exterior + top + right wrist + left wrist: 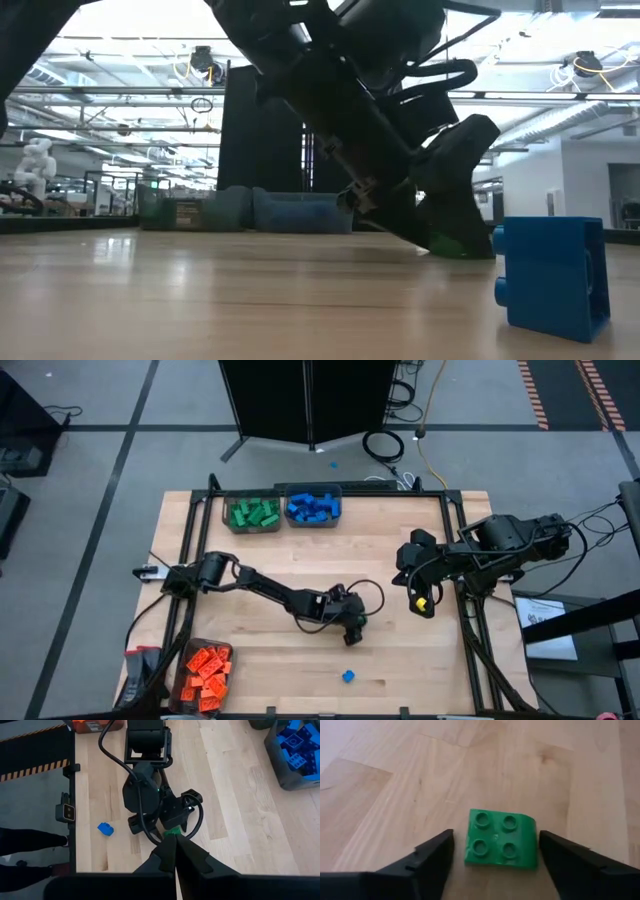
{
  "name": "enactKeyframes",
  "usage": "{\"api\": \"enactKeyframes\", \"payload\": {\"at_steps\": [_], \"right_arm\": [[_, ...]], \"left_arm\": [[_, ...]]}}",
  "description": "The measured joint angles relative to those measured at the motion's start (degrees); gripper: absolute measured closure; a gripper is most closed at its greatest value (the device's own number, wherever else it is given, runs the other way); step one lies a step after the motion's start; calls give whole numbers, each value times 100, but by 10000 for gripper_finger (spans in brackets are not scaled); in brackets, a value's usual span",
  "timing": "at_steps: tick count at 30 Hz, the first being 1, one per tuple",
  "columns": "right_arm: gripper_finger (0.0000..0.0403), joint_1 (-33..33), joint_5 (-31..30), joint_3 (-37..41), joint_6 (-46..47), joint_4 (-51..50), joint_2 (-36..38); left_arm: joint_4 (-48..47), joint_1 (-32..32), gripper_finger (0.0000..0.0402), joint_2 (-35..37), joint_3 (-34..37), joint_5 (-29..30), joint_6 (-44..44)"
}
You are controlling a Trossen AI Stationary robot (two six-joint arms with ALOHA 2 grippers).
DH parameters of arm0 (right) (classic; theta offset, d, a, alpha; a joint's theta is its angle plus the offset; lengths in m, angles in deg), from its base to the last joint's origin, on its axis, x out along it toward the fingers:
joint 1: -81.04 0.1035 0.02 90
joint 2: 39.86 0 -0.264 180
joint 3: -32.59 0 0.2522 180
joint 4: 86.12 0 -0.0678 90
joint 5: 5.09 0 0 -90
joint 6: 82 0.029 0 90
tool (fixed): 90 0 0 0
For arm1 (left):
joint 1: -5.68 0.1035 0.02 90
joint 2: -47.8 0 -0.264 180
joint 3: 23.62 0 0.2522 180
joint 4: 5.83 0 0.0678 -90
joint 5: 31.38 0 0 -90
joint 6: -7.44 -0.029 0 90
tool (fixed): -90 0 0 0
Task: Sort blocks
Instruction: Put the green gamepiece into the top left black bin
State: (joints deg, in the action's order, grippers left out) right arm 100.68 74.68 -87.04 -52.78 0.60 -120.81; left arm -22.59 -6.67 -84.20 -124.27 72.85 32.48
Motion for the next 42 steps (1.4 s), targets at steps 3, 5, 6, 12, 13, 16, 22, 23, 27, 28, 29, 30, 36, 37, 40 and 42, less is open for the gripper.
{"api": "enactKeyframes", "payload": {"at_steps": [3,5,6,12,13,16,22,23,27,28,29,30,36,37,40,42], "right_arm": [[403,0,1,0,6,0,1],[403,0,-1,1,6,0,-1],[403,0,-1,0,2,-2,0],[403,0,-10,0,-107,-2,-1],[403,0,-10,0,-120,-2,1],[403,0,-10,0,-136,-4,0],[403,0,-12,0,-186,-15,1],[403,-1,-12,0,-187,-15,0],[403,-2,-19,0,-187,-9,1],[403,0,-19,0,-182,-11,1],[403,0,-20,0,-165,-9,1],[403,0,-21,0,-160,-5,1],[403,0,-21,0,-143,42,0],[403,-1,-21,0,-143,47,0],[403,0,-21,0,-111,57,1],[403,0,-19,0,-89,57,1]], "left_arm": [[-55,12,164,-5,5,47,14],[-58,16,204,-5,6,35,68],[-40,21,222,-6,5,-13,92],[-43,18,233,46,8,-72,394],[-56,18,233,84,13,-79,439],[-214,18,236,261,38,-111,436],[-593,227,275,945,44,394,252],[-763,283,275,1081,44,575,243],[-1216,547,275,1632,42,1055,-189],[-1338,630,275,1761,42,1086,-280],[-1435,701,275,1884,38,1099,-339],[-1614,768,275,2003,37,1135,-392],[-2975,1197,274,2722,36,1788,-730],[-3238,1285,274,2841,35,1889,-740],[-3826,1564,273,3252,219,2194,-626],[-4012,1783,273,3632,467,2417,-381]]}}
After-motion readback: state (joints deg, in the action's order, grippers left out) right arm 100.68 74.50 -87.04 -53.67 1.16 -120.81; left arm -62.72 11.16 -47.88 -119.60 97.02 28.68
